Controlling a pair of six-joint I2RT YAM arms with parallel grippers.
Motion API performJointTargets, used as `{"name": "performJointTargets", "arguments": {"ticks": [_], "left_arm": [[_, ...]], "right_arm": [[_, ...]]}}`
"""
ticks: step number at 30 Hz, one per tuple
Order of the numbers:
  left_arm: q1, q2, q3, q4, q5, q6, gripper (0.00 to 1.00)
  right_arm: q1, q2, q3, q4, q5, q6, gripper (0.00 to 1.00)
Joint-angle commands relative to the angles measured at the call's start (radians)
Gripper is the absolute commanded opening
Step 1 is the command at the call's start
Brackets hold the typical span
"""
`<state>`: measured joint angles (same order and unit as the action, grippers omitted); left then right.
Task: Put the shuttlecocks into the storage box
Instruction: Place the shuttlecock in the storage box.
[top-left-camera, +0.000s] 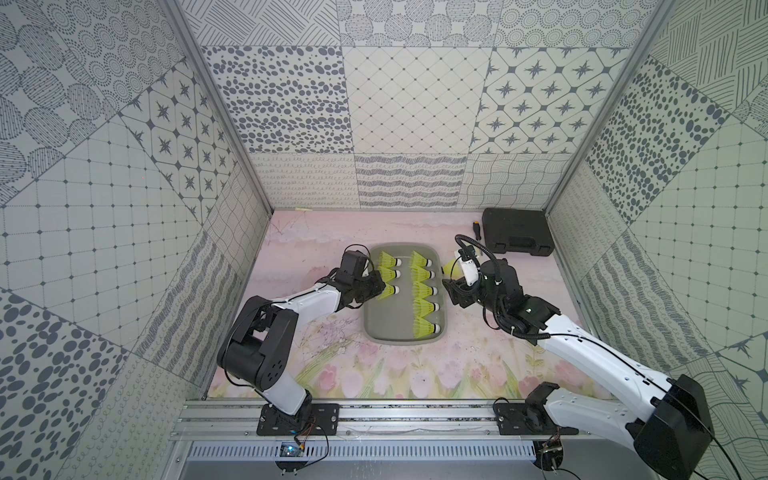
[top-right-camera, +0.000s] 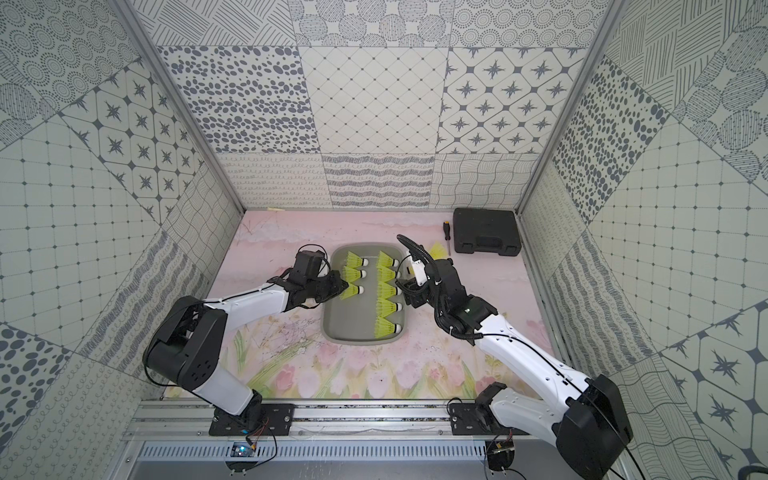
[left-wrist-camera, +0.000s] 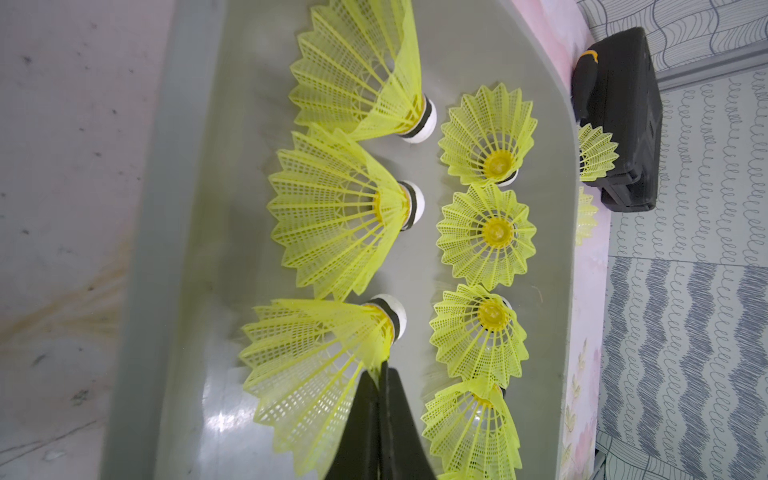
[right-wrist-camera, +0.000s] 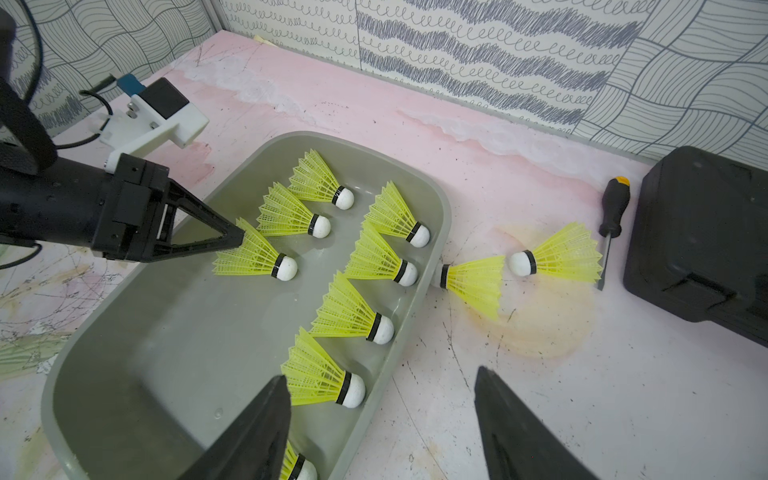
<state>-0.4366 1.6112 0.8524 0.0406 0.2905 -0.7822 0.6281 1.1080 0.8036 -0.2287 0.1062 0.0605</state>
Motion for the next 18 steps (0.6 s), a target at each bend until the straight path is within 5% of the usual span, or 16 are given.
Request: {"name": "performJointTargets", "arguments": {"ticks": [1,18], "left_arm": [[0.006,0.007,0.017,-0.046,-0.029,0.043,0.04],[0.005,0.003,0.025,-0.049,-0.029,0.066,0.26]], "right_arm": [[0.004,0.003,-0.003,0.022,0.006,-0.003,0.73],[0.004,0.012,-0.006,0.025,0.011,0.014,0.73]]}}
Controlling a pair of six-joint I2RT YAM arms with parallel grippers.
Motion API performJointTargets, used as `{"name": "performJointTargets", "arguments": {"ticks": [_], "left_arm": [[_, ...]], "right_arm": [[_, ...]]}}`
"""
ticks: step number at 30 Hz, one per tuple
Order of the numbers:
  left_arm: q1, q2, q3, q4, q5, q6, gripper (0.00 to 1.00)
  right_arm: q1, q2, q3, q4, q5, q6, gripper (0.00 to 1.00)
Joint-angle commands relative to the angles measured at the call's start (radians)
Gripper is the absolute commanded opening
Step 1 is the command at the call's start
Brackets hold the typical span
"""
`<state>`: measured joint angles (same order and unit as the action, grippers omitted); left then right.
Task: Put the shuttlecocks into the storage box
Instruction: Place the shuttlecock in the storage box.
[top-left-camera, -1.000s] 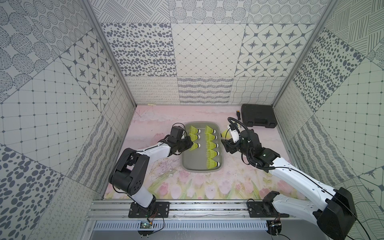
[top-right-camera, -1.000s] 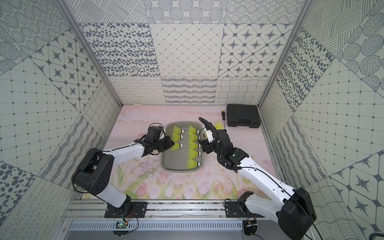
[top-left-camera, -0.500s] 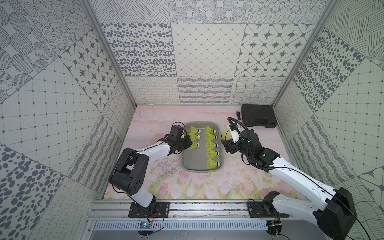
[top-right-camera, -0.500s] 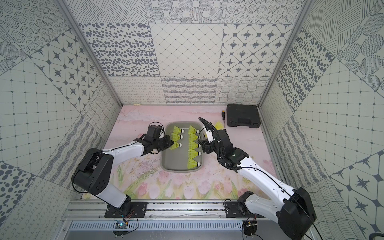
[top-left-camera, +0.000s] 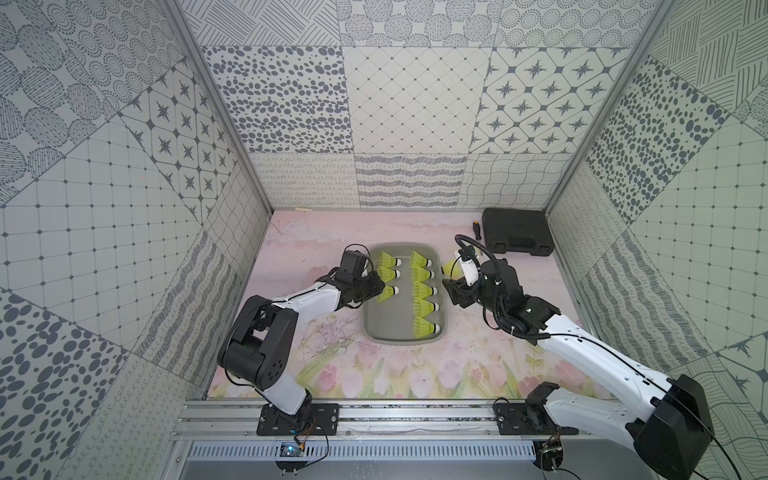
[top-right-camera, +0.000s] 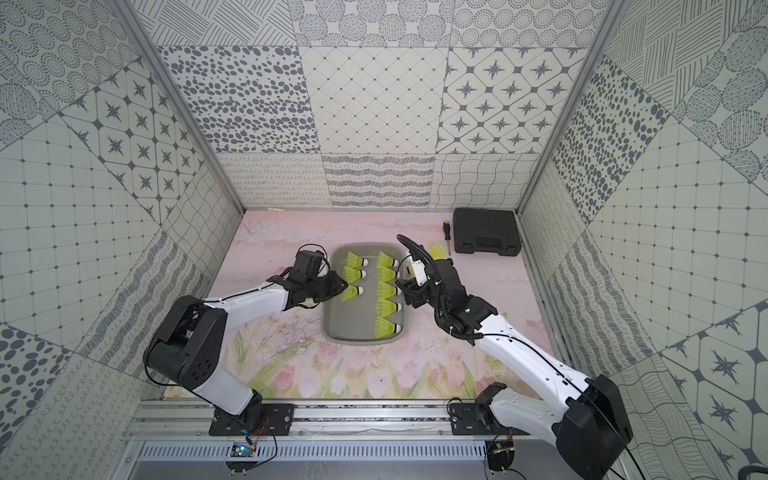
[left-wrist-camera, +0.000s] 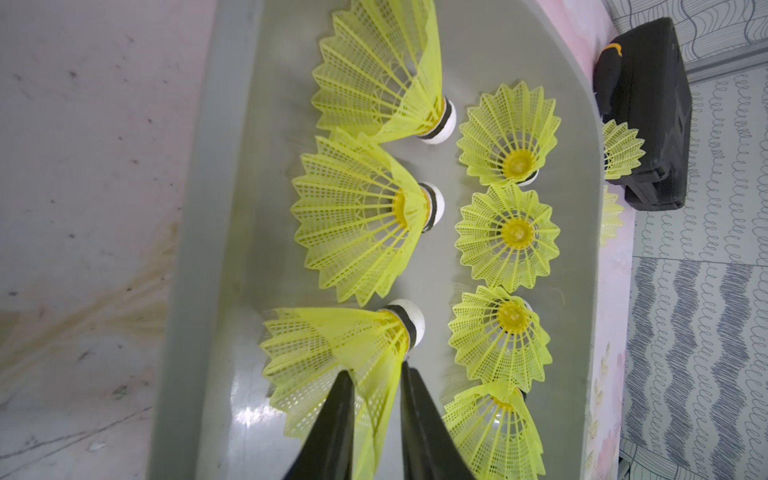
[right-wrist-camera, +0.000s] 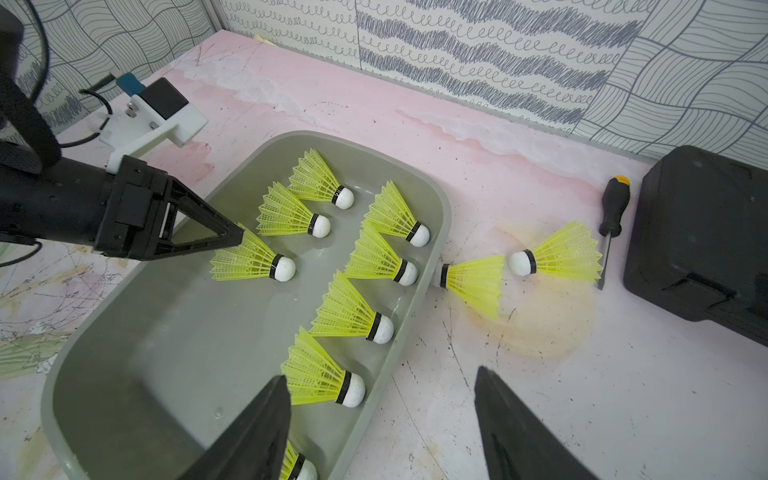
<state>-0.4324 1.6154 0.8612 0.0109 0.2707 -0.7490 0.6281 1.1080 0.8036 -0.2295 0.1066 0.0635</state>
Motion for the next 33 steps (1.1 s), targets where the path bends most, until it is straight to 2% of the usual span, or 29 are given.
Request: {"name": "performJointTargets", "arguments": {"ticks": [1,8,16,26,33], "left_arm": [[0.001,0.0,0.017,-0.019,-0.007,0.036,0.26],[0.001,-0.011,0.02,-0.02,0.001,0.039,0.27],[0.003,-0.054,0.009,-0.019,-0.004,0.059,0.36],[0.012,-0.127,0.008,-0.067,-0.02,0.1,0.43],[0.038,-0.244,0.0,-0.14,-0.055,0.14,0.45]], "right_arm": [[0.004,0.013,-0.006,0.025,0.011,0.014,0.73],[0.003,0.035,0.0,0.025,0.013,0.034,0.74],[-0.015,0.075,0.017,0.021,0.035,0.128,0.74],[-0.092,0.193,0.087,-0.018,-0.041,0.337,0.72],[-0.124,0.271,0.124,-0.032,-0.02,0.515,0.67]]}}
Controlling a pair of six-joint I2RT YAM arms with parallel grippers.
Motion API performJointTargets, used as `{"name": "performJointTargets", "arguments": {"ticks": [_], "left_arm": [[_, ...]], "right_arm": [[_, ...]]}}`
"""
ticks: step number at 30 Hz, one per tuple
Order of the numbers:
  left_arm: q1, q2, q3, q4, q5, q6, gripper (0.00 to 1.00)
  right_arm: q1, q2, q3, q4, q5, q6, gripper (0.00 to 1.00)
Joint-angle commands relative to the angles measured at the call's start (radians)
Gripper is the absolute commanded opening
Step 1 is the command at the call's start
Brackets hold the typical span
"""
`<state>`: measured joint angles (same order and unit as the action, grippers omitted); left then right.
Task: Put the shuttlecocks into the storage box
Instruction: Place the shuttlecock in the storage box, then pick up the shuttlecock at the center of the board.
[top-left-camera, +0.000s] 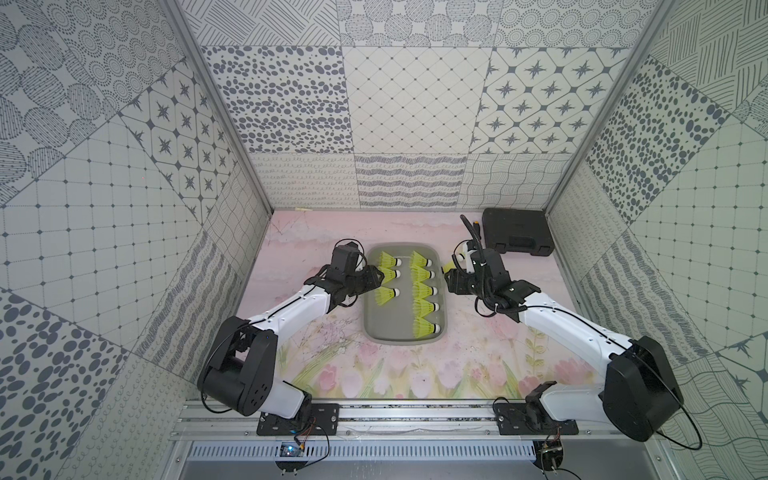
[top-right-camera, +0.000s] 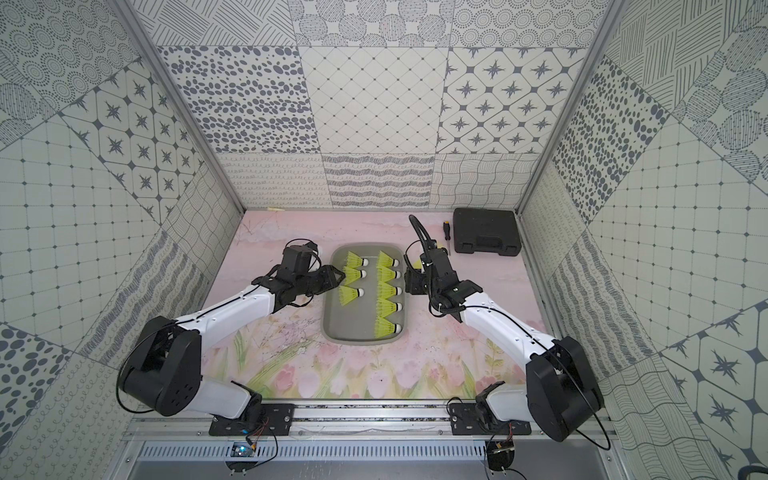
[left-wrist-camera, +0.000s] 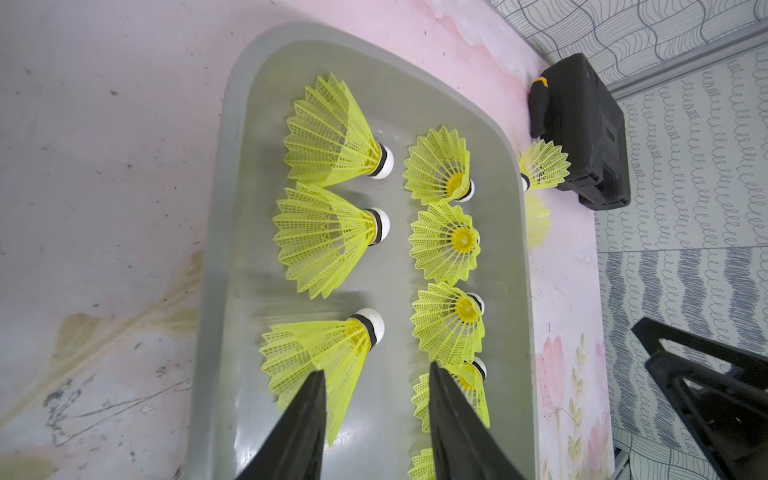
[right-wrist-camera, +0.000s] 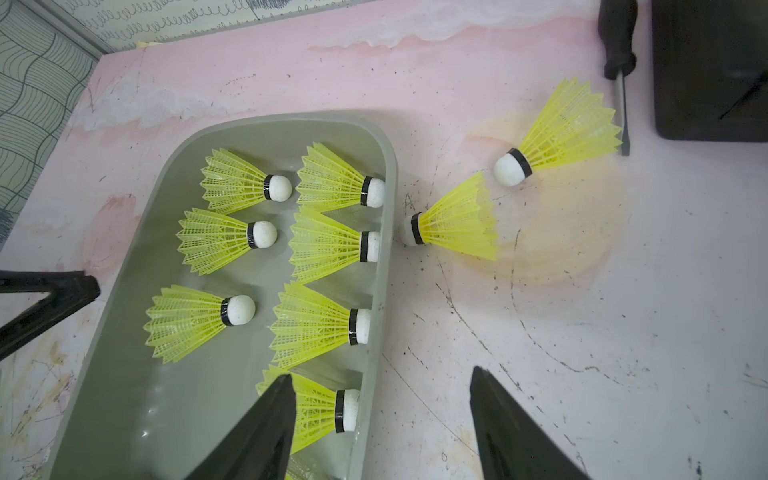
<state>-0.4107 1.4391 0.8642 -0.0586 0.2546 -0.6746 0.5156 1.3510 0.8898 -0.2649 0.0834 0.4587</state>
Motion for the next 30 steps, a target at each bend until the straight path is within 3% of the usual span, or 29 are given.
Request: {"name": "performJointTargets", "arguments": {"ticks": [1,13,23,30], "left_arm": [[0.022,-0.087,0.0,-0.088,-0.05,0.078,0.45],[0.056,-0.256,0.017,-0.222,-0.125,0.194,0.48],[0.059,-0.25,0.006,-0.205,-0.075,0.191,0.49],[0.059,-0.245,0.008,-0.204,-0.052,0.19,0.49]], "right_arm": [[-0.02,0.042,0.044,-0.003,0.005,0.155,0.66],[-0.034,0.181,0.057,0.047,0.083,0.521,0.59],[-0.035,0.319,0.129,0.123,0.081,0.627,0.59],[-0.035,0.366,0.135,0.148,0.17,0.754,0.6]]}}
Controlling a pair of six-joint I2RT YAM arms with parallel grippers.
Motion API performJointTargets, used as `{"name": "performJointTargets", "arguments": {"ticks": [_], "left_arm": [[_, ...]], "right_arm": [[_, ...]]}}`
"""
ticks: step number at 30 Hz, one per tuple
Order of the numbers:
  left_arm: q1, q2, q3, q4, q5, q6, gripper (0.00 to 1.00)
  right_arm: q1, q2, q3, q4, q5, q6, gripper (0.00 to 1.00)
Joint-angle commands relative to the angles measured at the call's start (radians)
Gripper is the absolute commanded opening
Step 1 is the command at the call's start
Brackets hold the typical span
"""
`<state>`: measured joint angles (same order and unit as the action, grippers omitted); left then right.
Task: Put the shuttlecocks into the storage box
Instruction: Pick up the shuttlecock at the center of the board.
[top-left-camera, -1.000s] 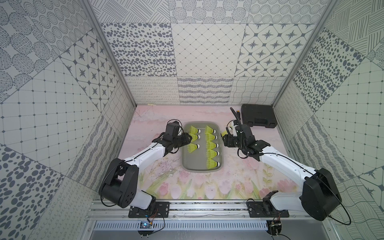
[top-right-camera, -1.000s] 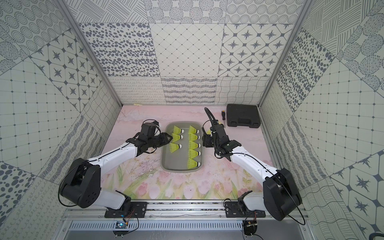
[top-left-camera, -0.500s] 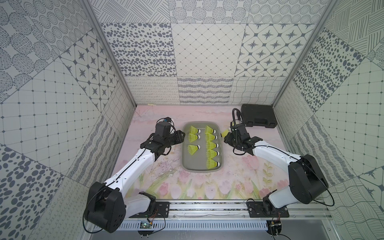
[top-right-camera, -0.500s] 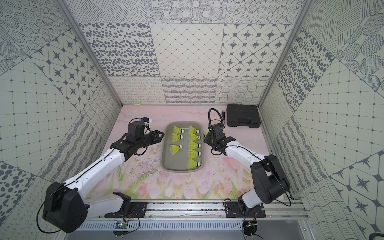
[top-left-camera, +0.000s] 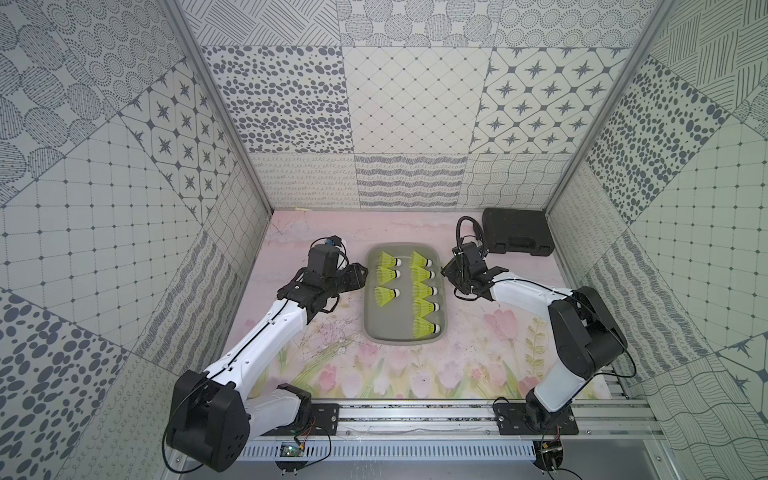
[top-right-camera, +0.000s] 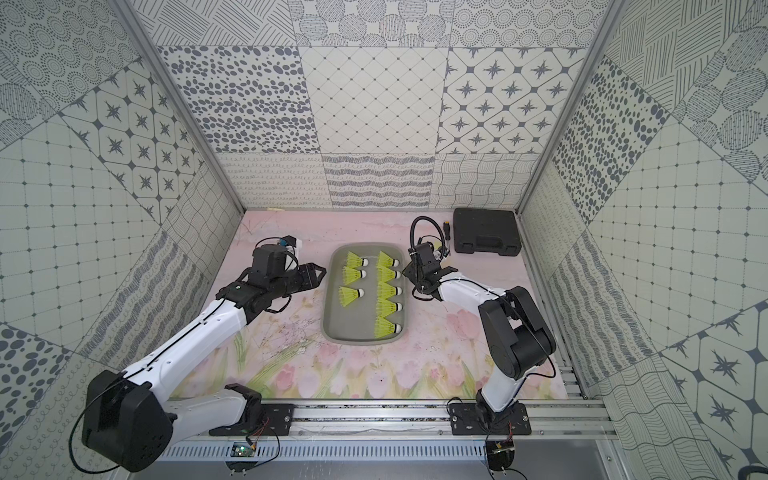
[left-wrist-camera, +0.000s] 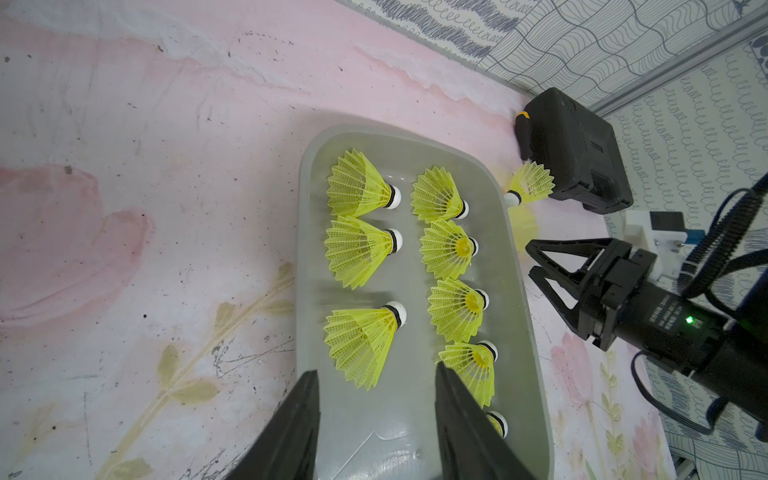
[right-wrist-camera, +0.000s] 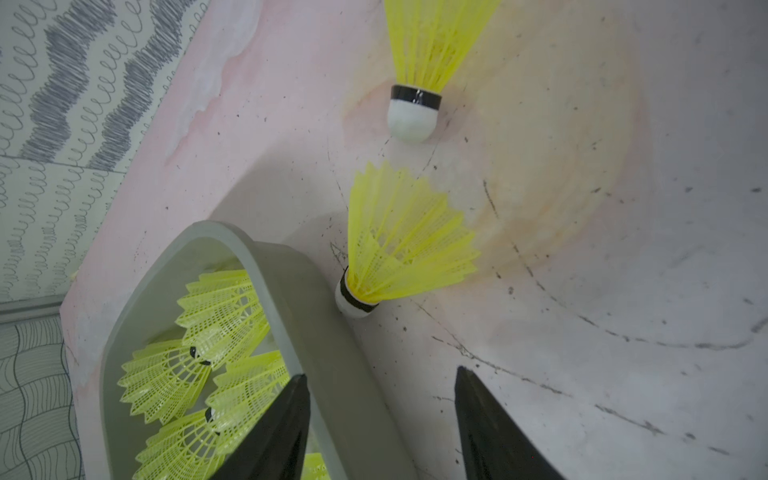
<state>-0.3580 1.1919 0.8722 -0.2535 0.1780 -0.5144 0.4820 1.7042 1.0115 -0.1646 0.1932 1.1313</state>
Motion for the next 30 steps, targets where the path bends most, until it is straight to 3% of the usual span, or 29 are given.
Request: {"name": "performJointTargets", "arguments": {"ticks": [1,22,30], "left_arm": [[0.007,0.003,-0.002,-0.01,0.026,0.031,0.48],[0.006,0.025,-0.006,0.008,0.081,0.022,0.48],[0.007,0.024,-0.011,-0.001,0.076,0.025,0.48]], "right_arm": [[-0.002,0.016,0.014,0.049,0.071,0.091,0.6],[-0.057,0.227,0.162,0.061,0.031,0.176,0.64],[-0.077,0.207,0.115,0.083,0.036,0.114,0.45]]}}
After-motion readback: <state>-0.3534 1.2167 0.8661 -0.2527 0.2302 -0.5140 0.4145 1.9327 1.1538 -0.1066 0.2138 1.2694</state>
